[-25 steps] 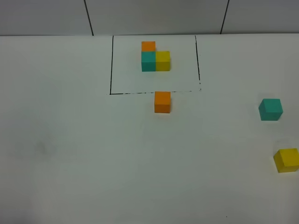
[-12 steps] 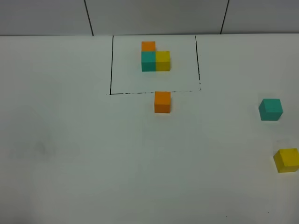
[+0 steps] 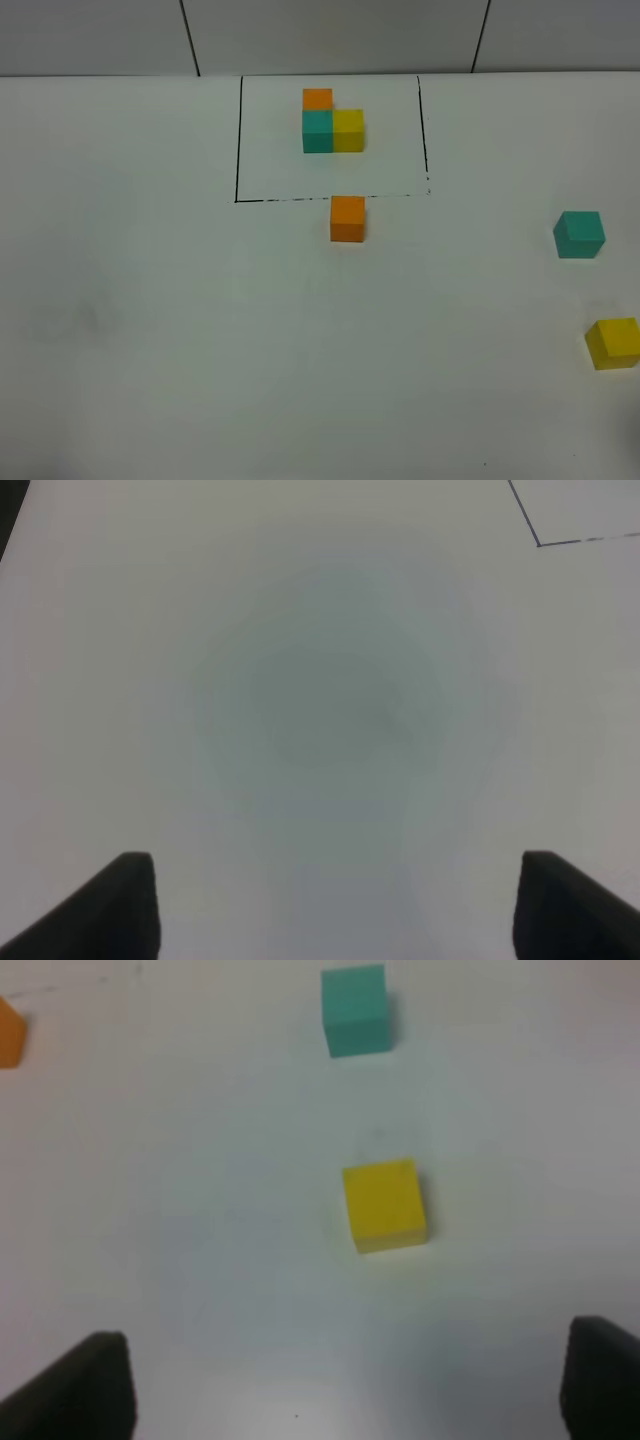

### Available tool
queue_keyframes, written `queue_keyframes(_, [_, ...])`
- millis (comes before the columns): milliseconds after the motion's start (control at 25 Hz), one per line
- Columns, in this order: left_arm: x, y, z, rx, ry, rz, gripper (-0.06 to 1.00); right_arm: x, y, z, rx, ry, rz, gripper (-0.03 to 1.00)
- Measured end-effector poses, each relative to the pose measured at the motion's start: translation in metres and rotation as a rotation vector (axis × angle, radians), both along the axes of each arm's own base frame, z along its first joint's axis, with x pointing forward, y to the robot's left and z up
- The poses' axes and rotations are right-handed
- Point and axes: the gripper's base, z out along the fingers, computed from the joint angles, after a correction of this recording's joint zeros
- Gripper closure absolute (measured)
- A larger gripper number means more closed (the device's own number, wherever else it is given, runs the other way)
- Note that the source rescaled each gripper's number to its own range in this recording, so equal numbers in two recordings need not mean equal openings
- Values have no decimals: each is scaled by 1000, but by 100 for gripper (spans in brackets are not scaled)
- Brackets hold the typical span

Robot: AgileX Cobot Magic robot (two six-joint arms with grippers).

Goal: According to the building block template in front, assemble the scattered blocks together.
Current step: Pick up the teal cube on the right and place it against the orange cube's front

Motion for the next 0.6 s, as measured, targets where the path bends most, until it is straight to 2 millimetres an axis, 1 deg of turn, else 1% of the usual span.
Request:
queue_keyframes(40, [0,0,0,0,0,0,29,12,0,2,1,33,-1,24])
queue_keyframes(120, [0,0,0,0,0,0,29,45,-1,5,-6,112,7,24])
queue_keyframes(200, [0,0,0,0,0,0,29,76,-2,3,-20,189,28,23])
queue_keyframes(240, [0,0,0,0,0,0,29,92,-3,1,-27,229,41,20])
queue_keyframes(320, [0,0,0,0,0,0,29,123,-3,-7,-41,306,68,13])
queue_keyframes(400, [0,0,0,-1,0,1,29,150,-4,-22,-50,390,99,3])
queue_keyframes(440, [0,0,0,-2,0,1,29,162,-4,-28,-48,423,109,0])
queue_keyframes(600, [0,0,0,-2,0,1,29,202,3,-50,-58,476,152,-2])
